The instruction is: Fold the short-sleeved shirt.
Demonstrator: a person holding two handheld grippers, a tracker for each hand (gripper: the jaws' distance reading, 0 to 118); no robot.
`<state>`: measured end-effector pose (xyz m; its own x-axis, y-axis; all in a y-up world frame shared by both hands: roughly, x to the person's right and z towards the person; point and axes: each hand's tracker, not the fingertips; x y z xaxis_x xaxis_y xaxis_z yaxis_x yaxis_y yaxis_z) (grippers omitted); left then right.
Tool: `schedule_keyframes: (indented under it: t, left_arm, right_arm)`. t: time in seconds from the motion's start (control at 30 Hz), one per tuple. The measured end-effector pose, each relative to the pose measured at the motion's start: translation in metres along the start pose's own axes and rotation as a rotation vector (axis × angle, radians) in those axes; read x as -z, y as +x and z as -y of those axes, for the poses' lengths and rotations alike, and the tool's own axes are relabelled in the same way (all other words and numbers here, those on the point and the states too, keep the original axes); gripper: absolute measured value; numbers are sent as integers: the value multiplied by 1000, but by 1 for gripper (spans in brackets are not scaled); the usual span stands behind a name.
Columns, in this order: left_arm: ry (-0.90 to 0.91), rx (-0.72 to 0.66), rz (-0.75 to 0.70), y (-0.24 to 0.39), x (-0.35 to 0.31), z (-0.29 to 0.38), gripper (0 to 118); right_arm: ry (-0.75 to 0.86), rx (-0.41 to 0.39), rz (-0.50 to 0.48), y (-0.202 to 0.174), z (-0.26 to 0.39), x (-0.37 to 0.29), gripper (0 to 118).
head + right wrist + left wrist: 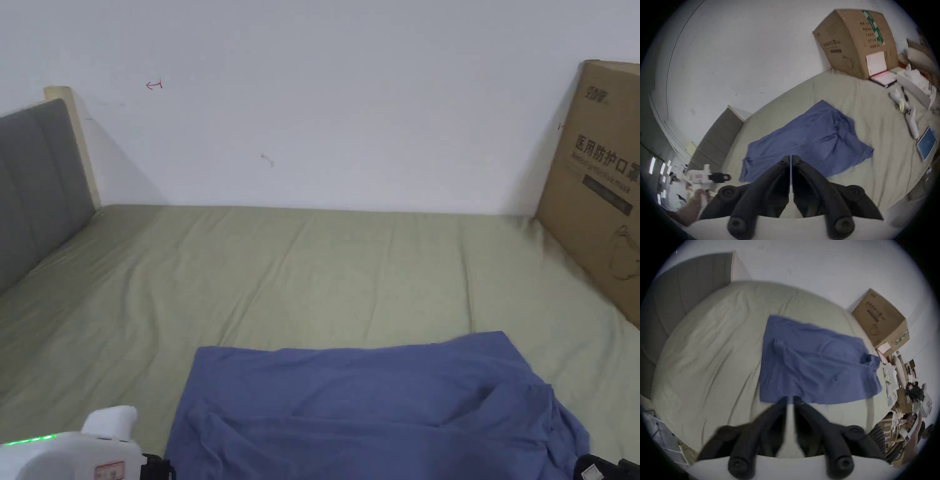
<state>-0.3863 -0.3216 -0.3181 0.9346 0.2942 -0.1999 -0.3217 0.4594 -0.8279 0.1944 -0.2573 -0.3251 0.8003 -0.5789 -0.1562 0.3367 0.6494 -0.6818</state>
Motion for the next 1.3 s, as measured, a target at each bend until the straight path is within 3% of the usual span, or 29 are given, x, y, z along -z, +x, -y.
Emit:
schedule_keyframes:
  t: [0.03,0.07,0.1,0.2,0.3,0.37,0.43,0.53,0.57,0.63,0.67,0.7,0.73,0.77,0.93,0.97,1.0,1.03,1.07,1.23,1.27,1.3]
  left_arm:
    - [-16,-8,-34,-5,13,-2,74]
    - [-43,-19,-58,-13,28,-5,99]
    - [-84,-28,-76,-20,43,-7,109]
    - [-117,-55,-125,-33,71,-4,107]
    - [-155,-39,-92,-36,95,2,118]
    - [-159,12,-41,-25,105,10,118]
    - [-122,51,-148,-21,104,16,118]
    - [-115,41,-175,-16,97,20,118]
    - [-96,47,-183,-3,87,19,117]
    - [-7,122,-225,10,69,22,93]
    - [35,150,-251,16,58,24,67]
    - [71,166,-235,14,53,21,27]
    - [60,156,-225,16,48,21,12]
    - [47,121,-94,17,42,18,6]
    - [119,117,-108,24,11,4,6]
    - [122,114,-97,22,7,2,6]
    - [124,112,-92,24,3,1,6]
    - [123,111,-89,25,0,0,6]
    - [121,111,-85,27,-2,0,6]
    - [115,129,-91,31,-8,6,6]
    - [109,125,-91,31,-7,6,6]
    - [103,120,-93,30,-5,7,6]
  right_arm:
    - [-14,21,-7,1,1,2,3]
    - [-24,15,-1,3,2,4,3]
    - [-36,14,1,2,3,5,3]
    - [-64,2,77,-1,10,11,3]
    - [-124,23,140,3,9,22,3]
    - [-121,5,143,3,9,27,3]
    - [-136,-3,137,5,9,31,3]
    - [-249,71,42,17,11,42,3]
    - [-267,85,28,21,12,45,3]
    - [-274,61,65,26,12,48,3]
    - [-281,36,98,29,9,48,3]
    - [-281,36,104,33,7,48,3]
    - [-280,40,102,35,4,46,3]
    - [-269,45,102,40,1,44,3]
    - [-182,26,156,63,-39,43,5]
    - [-179,32,198,69,-49,47,23]
    - [-179,45,246,75,-58,53,75]
    - [-213,57,280,82,-63,63,108]
    - [-297,66,313,91,-68,76,118]
    - [-433,124,465,141,-63,122,117]
    - [-470,121,501,152,-57,128,115]
    - [-494,110,533,158,-51,134,103]
